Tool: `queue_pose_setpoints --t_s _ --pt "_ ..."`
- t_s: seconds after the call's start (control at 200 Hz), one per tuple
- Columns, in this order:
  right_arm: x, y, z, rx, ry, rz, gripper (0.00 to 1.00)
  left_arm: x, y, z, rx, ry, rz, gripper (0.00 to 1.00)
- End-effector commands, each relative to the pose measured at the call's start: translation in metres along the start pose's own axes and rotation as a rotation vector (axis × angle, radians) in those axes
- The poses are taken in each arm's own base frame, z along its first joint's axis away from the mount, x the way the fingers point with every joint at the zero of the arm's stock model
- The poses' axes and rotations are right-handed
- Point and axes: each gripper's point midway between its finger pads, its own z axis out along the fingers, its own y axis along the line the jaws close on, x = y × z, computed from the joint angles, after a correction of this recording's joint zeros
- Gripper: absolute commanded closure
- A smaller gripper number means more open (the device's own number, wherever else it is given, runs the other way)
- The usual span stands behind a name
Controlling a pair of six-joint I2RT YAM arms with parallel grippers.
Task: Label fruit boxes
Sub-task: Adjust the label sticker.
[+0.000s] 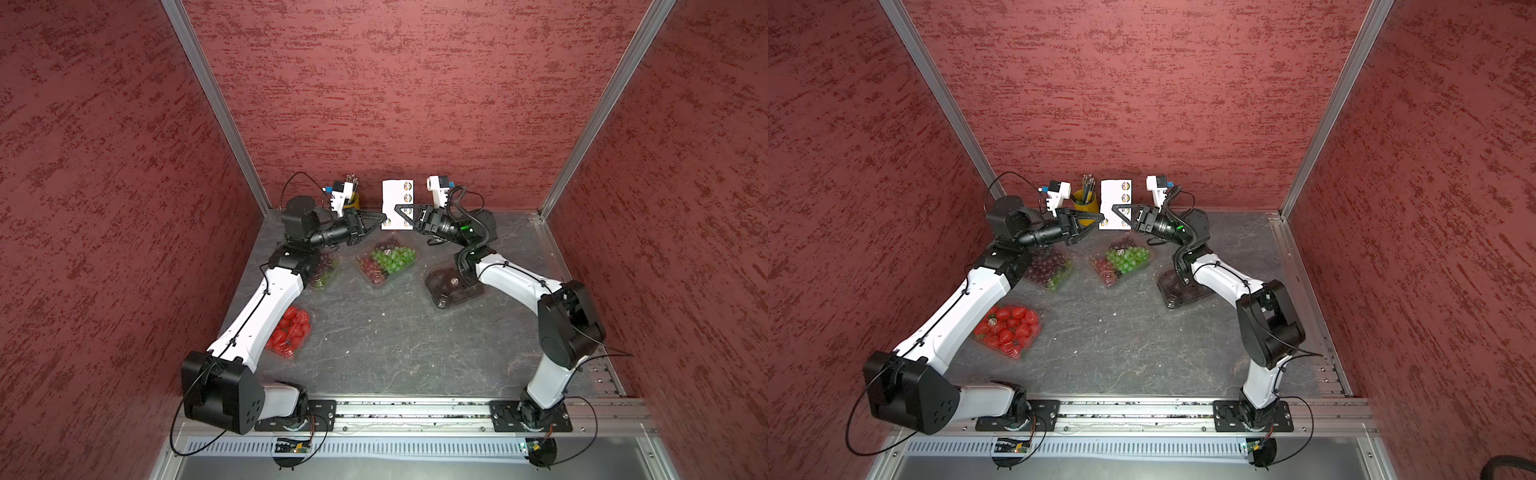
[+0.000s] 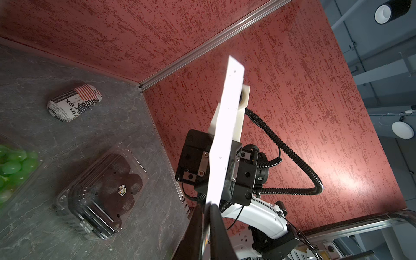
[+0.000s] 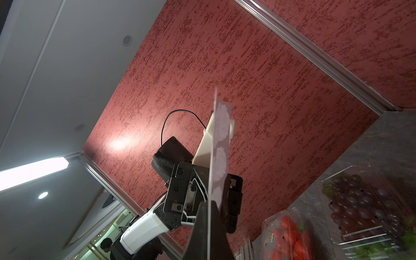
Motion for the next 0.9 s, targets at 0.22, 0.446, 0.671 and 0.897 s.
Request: queue_pose_setpoints --t_s 0.22,0.446,0.671,0.897 --pt "-0.005 0.008 0.002 -0.014 -0.011 -0.031 1.00 0.006 -0.014 0.001 0.049 0.031 0.041 0.85" --pt "-0.004 0.009 0.002 -0.014 -0.009 -0.029 0.97 0.007 -0.016 0.001 0.050 0.030 0.042 1.00" --pt "0.003 0.011 -0.002 0.002 0.011 -0.046 0.76 -0.006 -0.017 -0.005 0.049 -0.016 0.039 1.00" --pt "0.016 0.009 -0.003 0.028 0.051 -0.054 0.79 -0.017 -0.021 -0.008 0.061 -0.045 0.045 1.00"
